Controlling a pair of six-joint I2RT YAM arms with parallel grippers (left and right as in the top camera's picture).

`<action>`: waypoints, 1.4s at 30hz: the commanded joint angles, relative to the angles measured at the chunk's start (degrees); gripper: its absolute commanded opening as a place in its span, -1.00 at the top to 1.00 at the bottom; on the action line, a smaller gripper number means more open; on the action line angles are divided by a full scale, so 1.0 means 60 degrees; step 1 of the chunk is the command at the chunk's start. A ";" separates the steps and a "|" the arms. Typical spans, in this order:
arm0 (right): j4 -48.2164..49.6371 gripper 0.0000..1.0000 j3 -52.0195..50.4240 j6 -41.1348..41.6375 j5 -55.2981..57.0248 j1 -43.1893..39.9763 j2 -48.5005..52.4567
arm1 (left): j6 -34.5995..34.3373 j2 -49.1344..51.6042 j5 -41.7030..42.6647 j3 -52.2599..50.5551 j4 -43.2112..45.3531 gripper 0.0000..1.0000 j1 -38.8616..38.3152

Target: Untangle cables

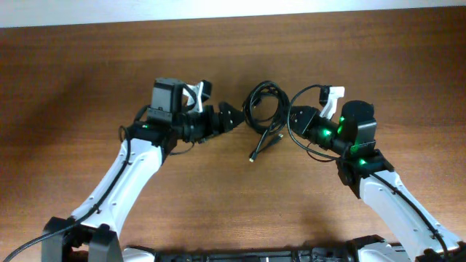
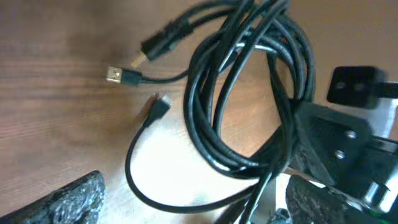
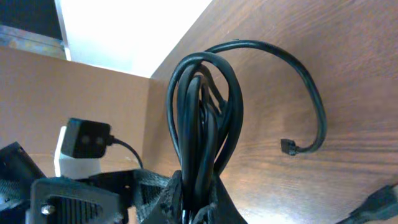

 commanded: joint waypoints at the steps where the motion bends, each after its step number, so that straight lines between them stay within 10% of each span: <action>1: 0.0109 0.92 0.0175 0.0346 0.0149 0.0561 -0.0091 | -0.0423 0.0142 -0.1056 -0.0113 -0.0018 -0.80 -0.0616; 10: 0.0404 0.92 0.0175 0.1089 0.0146 0.1071 -0.0091 | -0.1206 0.0754 -0.1319 -0.0120 0.0011 -0.38 -0.0882; 14: 0.0499 0.92 0.0175 0.1089 0.0127 0.1071 -0.0091 | -0.1209 0.1024 -0.1315 -0.0120 0.0437 0.50 -0.0882; 19: 0.0499 0.92 0.0175 0.1089 0.0000 0.1133 -0.0091 | -0.1628 0.1024 -0.1198 -0.0117 0.1392 0.82 -0.0885; 21: 0.0503 0.92 0.0175 0.1089 0.0004 0.1220 -0.0091 | -0.1625 0.1024 -0.1184 -0.0120 0.1399 0.72 -0.0892; 24: 0.0503 0.92 0.0175 0.1089 0.0007 0.1257 -0.0091 | -0.1621 0.1024 -0.1169 -0.0131 0.1086 -0.48 -0.1009; 29: 0.0503 0.92 0.0175 0.1093 -0.0011 0.1257 -0.0091 | -0.1577 0.1024 -0.1362 -0.0219 0.1013 -0.59 -0.1319; 36: 0.0499 0.92 0.0175 0.1089 -0.0160 0.1257 -0.0091 | -0.1552 0.1024 -0.1555 -0.0270 0.1665 0.97 -0.1548; 42: -0.0871 0.68 0.0175 -0.0710 -0.0393 0.1246 -0.0091 | 0.1060 0.1013 -0.1854 -0.0270 0.1537 1.00 -0.1067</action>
